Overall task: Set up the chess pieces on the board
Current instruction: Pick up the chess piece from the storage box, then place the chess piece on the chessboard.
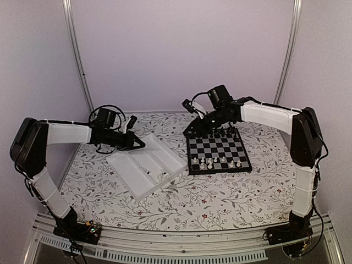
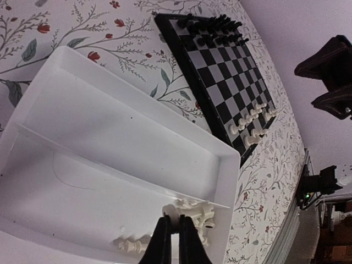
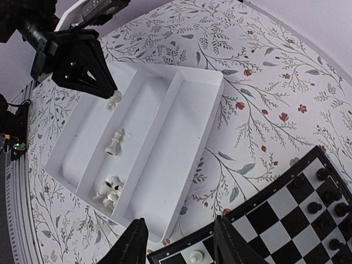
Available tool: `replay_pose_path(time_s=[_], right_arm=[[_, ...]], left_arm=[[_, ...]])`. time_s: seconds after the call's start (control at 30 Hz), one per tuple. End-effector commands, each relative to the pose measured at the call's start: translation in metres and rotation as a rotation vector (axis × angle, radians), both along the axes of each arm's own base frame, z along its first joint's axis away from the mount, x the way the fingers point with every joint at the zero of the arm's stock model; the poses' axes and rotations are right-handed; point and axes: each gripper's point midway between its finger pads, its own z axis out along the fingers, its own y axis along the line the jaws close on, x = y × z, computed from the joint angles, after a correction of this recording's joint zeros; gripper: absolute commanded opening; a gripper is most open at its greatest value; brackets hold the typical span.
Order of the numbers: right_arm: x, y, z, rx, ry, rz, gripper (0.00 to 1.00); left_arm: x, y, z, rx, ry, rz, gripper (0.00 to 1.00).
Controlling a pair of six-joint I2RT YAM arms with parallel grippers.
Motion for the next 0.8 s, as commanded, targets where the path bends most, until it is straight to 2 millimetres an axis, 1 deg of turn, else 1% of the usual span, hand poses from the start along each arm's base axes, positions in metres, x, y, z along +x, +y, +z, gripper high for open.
replay_pose_path(time_s=[0.0, 0.03, 0.1, 0.13, 0.2, 0.23, 0.27, 0.33, 0.5, 0.63, 0.77], right_arm=[[-0.010, 0.065, 0.012, 0.102, 0.023, 0.052, 0.44], [-0.010, 0.075, 0.016, 0.116, 0.021, 0.063, 0.44], [-0.008, 0.091, 0.009, 0.127, 0.042, 0.072, 0.45], [-0.007, 0.098, 0.012, 0.141, 0.047, 0.073, 0.45], [-0.009, 0.110, 0.010, 0.162, 0.076, 0.094, 0.46], [-0.010, 0.116, 0.003, 0.164, 0.099, 0.095, 0.46], [-0.012, 0.121, 0.002, 0.169, 0.109, 0.103, 0.46], [-0.016, 0.129, -0.008, 0.167, 0.128, 0.119, 0.45], [-0.024, 0.140, -0.018, 0.172, 0.181, 0.120, 0.43], [-0.025, 0.142, -0.021, 0.174, 0.191, 0.116, 0.40], [-0.024, 0.143, -0.020, 0.180, 0.191, 0.112, 0.39]], left_arm=[[0.006, -0.011, 0.038, -0.147, -0.053, 0.004, 0.03], [0.006, -0.012, 0.040, -0.158, -0.052, 0.001, 0.03], [0.006, -0.013, 0.041, -0.169, -0.049, 0.000, 0.03], [0.005, -0.014, 0.041, -0.173, -0.048, -0.004, 0.03], [0.003, -0.016, 0.042, -0.184, -0.044, -0.010, 0.04], [0.002, -0.017, 0.042, -0.189, -0.042, -0.011, 0.04], [0.001, -0.017, 0.042, -0.193, -0.039, -0.010, 0.04], [-0.001, -0.018, 0.043, -0.205, -0.038, -0.014, 0.04], [-0.004, -0.020, 0.046, -0.221, -0.037, -0.021, 0.04], [-0.006, -0.023, 0.046, -0.226, -0.033, -0.031, 0.05], [-0.006, -0.025, 0.041, -0.224, -0.021, -0.036, 0.05]])
